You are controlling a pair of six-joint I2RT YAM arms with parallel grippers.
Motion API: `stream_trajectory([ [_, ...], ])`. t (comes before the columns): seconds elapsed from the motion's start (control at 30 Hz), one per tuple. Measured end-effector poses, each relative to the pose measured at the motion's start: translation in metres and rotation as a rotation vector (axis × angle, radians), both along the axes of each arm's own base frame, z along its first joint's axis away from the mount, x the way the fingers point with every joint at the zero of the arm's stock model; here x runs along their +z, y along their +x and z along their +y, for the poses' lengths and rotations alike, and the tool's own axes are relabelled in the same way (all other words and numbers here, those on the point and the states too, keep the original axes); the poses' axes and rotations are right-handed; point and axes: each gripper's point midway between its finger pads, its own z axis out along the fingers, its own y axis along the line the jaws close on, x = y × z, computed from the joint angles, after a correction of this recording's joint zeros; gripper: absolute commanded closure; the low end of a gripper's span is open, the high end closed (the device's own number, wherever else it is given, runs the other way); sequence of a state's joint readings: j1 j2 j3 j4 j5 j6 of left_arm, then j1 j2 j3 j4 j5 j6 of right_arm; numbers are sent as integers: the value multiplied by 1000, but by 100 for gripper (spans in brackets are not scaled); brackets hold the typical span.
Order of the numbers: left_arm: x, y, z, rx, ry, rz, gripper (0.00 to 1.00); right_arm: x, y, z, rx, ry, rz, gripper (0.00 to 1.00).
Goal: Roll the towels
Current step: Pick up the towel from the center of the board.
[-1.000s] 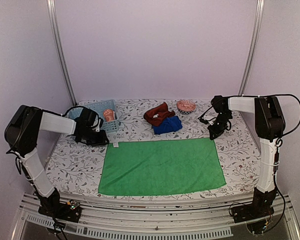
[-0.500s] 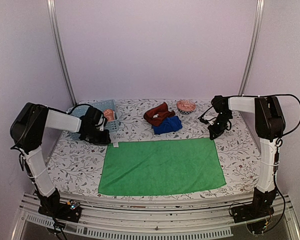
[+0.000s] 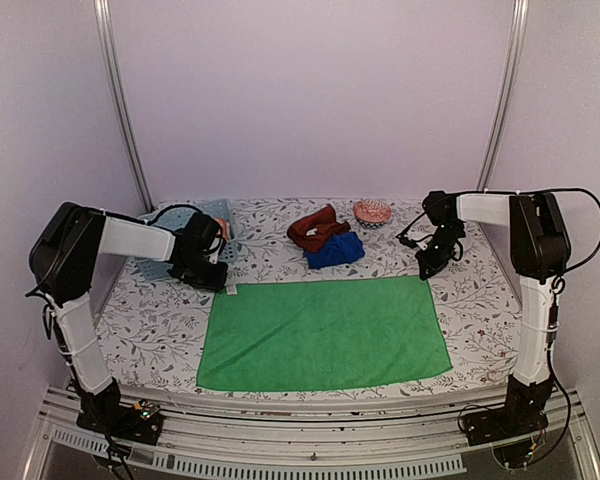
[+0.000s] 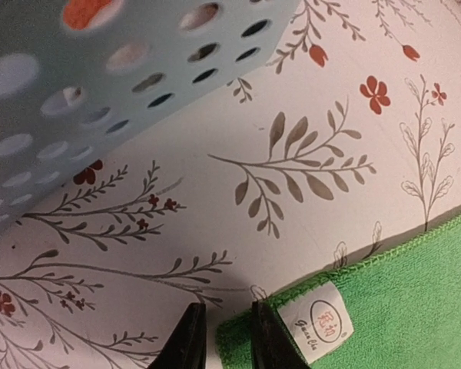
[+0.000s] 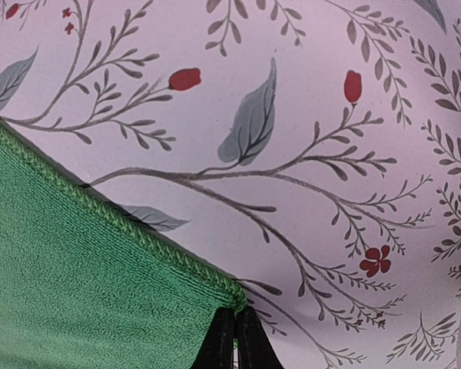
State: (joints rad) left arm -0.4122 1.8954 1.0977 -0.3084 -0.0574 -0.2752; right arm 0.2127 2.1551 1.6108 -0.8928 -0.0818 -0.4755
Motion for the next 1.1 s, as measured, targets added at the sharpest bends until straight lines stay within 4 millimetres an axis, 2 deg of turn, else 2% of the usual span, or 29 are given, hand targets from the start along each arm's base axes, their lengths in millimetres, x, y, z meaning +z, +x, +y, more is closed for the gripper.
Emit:
stream_trajectory([
  [0.2,-1,2,2,4,36,4,87,0,0,0,0,1,0,97],
  [0.33,-2,5,0,4,41,4,99,0,0,0,3,1,0,97],
  [0.7,7,6,2,-2,50,-15,100,6,7,1,13,2,-21,97],
  [0.77,17,5,4,-1,50,-33,100,11,12,2,16,5,-38,97],
  [0.93,74,12,4,8,15,-165,100,25,24,4,20,16,-86,97],
  [1.0,90,14,5,11,10,-205,100,33,28,5,23,20,-109,97],
  [1.1,102,15,7,9,12,-234,100,47,34,5,30,28,-156,97],
])
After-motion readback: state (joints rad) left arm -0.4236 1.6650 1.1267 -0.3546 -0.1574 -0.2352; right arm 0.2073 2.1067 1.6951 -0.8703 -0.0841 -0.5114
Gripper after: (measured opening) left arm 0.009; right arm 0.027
